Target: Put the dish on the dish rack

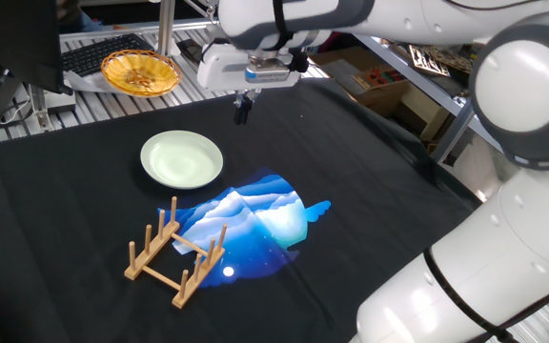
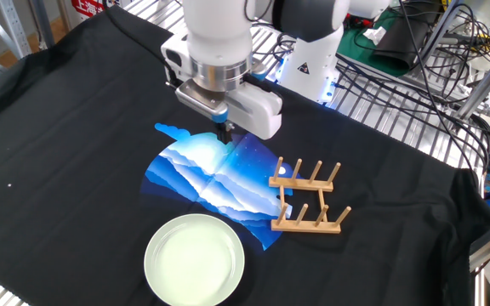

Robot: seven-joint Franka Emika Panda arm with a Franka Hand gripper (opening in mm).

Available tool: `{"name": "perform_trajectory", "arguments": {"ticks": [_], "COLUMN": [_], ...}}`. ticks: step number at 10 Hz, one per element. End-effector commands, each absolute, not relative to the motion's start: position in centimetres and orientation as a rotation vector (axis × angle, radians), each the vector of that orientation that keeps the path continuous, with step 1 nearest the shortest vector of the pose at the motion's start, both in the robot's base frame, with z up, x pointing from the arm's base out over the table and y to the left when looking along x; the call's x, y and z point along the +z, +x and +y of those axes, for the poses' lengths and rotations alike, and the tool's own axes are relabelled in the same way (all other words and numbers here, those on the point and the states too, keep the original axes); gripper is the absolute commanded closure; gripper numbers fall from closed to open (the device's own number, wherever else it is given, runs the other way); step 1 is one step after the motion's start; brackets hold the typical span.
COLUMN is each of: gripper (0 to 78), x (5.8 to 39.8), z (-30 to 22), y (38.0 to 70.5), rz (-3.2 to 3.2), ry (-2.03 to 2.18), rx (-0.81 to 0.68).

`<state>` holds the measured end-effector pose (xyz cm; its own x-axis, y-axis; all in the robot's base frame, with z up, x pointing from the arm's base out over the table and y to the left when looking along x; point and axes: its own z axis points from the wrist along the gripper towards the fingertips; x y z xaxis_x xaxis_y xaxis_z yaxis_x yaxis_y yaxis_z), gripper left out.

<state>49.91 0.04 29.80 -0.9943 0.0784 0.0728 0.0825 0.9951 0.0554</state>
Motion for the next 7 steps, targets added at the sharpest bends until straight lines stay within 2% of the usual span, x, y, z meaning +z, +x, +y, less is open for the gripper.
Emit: {"name": "perform_trajectory", "arguments": {"ticks": [1, 7], "gripper": [77.6, 77.6], "x": [29.9, 30.0], "z": [0.0, -0.2], "y": [49.9, 51.1], "rz": [-3.051, -3.042], "ry": [-0.147, -0.107], "rx": [-0.117, -0.12]}}
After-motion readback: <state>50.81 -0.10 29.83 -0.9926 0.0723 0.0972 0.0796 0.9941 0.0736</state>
